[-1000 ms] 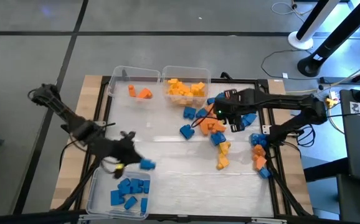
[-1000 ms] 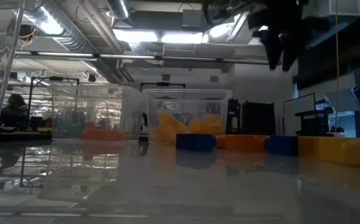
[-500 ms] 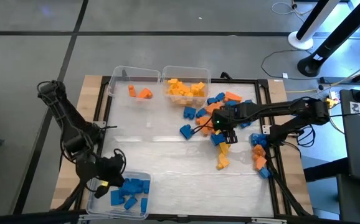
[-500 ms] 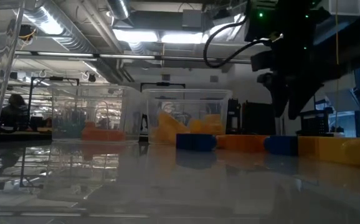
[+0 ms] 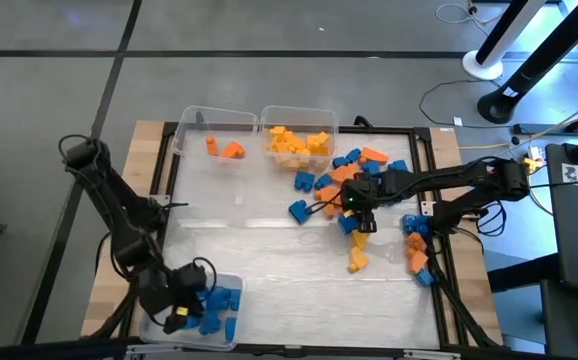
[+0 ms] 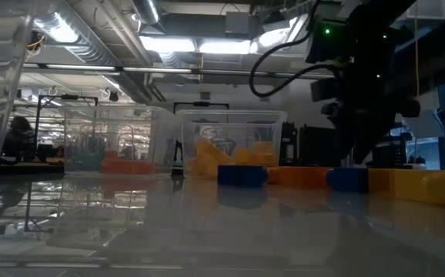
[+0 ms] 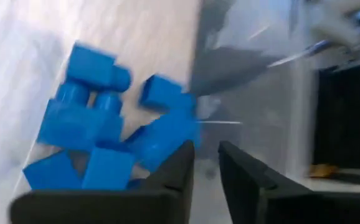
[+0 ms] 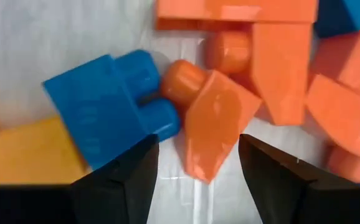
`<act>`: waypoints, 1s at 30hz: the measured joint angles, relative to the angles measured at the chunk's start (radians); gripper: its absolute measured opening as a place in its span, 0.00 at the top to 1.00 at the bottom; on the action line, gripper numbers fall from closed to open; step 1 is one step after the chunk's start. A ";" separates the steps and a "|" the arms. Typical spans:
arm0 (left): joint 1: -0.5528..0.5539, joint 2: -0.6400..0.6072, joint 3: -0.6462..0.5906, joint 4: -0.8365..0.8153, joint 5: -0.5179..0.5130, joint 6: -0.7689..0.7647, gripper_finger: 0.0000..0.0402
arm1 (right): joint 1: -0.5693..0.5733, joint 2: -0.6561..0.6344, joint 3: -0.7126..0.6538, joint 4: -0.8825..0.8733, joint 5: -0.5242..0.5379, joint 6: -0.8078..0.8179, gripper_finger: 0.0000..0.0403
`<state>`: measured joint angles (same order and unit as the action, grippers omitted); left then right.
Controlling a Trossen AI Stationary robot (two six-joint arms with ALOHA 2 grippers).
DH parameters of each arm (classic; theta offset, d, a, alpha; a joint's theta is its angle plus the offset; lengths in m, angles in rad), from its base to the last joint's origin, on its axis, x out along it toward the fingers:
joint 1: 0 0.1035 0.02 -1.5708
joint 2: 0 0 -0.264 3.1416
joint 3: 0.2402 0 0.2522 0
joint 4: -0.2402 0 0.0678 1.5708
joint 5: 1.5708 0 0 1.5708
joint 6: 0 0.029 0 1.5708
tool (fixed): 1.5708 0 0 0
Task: Sort blocks
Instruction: Put the orange game piece into the top left transparent bin
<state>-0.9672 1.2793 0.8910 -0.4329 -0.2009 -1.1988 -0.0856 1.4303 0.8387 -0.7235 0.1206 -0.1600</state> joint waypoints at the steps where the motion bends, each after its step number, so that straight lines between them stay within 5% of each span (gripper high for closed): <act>1: 0.000 0.007 -0.003 -0.013 0.004 0.001 0.81 | 0.000 0.000 -0.001 0.002 0.011 0.000 0.45; 7: 0.000 0.007 -0.002 0.001 0.003 0.017 0.72 | -0.002 0.000 -0.001 0.005 0.052 0.000 0.45; 22: 0.000 0.003 -0.002 0.115 0.020 0.020 0.72 | -0.034 0.073 -0.048 0.032 0.043 0.002 0.45; 30: 0.000 0.003 -0.002 0.159 0.022 0.063 0.72 | -0.110 0.073 -0.097 0.113 -0.060 -0.002 0.45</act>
<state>-0.9672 1.2819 0.8894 -0.2738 -0.1787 -1.1360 -0.1960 1.5036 0.7415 -0.6102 0.0605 -0.1621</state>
